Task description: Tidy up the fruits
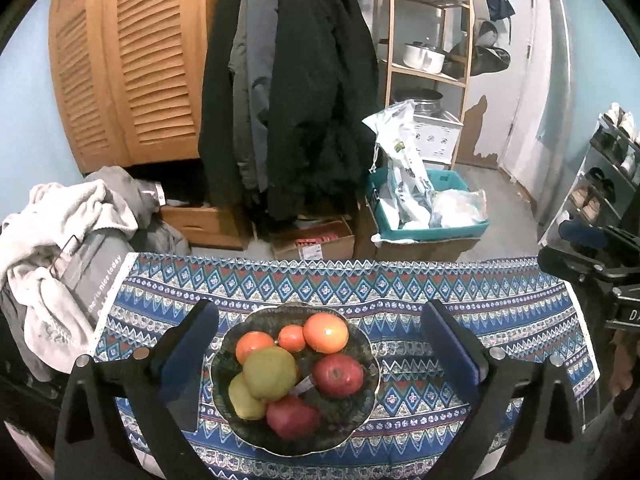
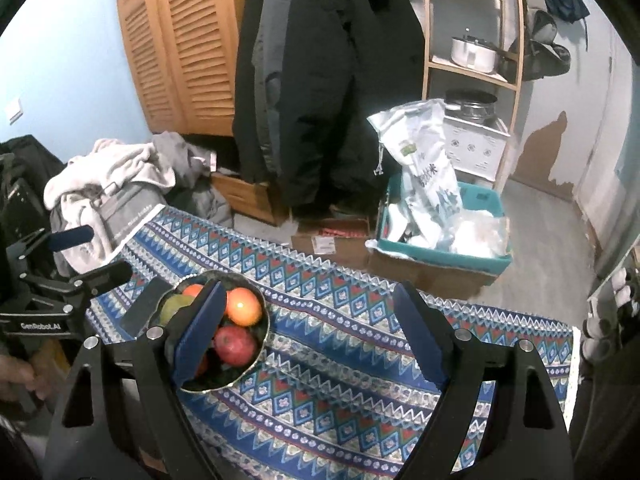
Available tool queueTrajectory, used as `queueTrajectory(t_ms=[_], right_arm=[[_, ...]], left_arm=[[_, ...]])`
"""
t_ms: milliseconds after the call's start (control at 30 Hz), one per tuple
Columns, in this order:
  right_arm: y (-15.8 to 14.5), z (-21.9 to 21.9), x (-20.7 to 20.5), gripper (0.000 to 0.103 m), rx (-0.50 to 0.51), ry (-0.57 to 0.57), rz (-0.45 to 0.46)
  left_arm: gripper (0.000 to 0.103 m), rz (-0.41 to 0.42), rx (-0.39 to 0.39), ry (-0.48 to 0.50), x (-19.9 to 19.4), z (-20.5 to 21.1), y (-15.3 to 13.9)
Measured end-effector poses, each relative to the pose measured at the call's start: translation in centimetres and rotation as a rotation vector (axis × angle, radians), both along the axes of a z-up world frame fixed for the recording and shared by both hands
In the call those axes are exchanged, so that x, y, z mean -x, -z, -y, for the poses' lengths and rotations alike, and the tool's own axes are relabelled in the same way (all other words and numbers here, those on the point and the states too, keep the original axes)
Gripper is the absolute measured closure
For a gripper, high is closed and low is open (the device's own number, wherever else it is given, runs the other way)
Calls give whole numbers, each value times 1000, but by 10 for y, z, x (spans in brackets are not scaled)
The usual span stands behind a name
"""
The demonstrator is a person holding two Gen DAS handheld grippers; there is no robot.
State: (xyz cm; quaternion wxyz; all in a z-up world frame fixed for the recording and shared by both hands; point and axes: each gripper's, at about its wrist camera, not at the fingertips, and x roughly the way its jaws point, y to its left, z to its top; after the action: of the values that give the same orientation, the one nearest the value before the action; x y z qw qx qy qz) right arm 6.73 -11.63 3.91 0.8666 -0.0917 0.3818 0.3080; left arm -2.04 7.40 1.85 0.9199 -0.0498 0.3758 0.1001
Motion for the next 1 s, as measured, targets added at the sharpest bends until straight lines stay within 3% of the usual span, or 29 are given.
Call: queueTrajectory(t_ms=[467, 1000], right_arm=[[6, 13, -1, 18, 2, 11, -19], [7, 17, 0, 18, 5, 12, -22]], left_arm=[[1, -36, -31, 10, -6, 12, 3], [1, -76, -13, 9, -8, 14, 9]])
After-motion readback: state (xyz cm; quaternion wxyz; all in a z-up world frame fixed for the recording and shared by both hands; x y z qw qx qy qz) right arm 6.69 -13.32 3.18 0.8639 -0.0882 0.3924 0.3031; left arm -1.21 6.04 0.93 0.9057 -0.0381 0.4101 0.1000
